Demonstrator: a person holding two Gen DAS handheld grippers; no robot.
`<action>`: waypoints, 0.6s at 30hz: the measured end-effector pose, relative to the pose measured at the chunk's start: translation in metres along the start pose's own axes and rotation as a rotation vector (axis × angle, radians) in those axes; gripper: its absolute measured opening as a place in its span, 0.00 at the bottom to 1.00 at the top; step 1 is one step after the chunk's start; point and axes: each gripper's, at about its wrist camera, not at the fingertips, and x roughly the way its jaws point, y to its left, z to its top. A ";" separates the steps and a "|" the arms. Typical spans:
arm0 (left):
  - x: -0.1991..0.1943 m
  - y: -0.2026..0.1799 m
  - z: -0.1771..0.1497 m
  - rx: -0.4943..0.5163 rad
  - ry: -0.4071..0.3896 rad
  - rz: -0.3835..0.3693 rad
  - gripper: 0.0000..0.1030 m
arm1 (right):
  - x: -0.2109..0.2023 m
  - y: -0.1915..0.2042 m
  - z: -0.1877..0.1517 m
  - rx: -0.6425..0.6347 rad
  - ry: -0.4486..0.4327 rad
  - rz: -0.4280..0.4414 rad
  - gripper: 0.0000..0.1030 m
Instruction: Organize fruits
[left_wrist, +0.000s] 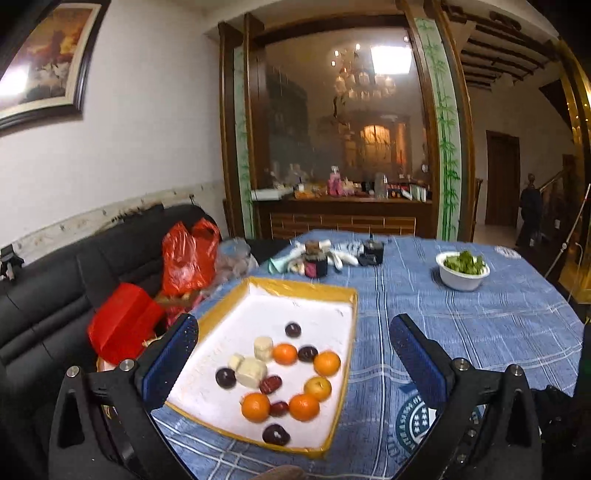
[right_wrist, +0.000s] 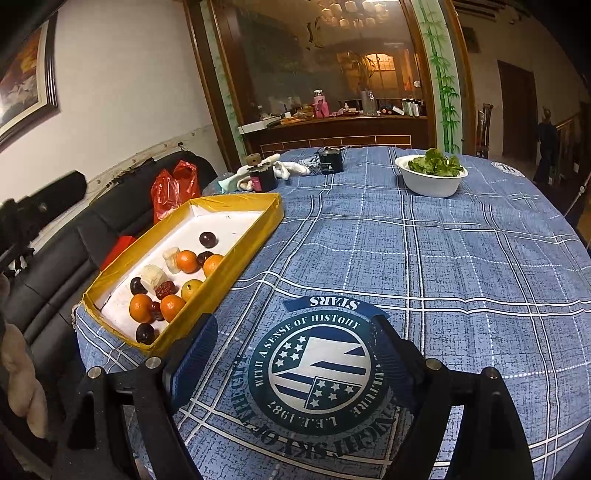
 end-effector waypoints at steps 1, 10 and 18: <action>0.003 -0.001 -0.002 0.006 0.019 -0.002 1.00 | 0.000 0.000 0.000 -0.002 0.000 0.000 0.86; 0.017 -0.006 -0.016 0.002 0.131 -0.042 1.00 | -0.001 0.006 -0.003 -0.021 0.004 -0.002 0.87; 0.031 -0.008 -0.025 -0.001 0.220 -0.077 1.00 | 0.002 0.011 -0.005 -0.038 0.013 -0.005 0.88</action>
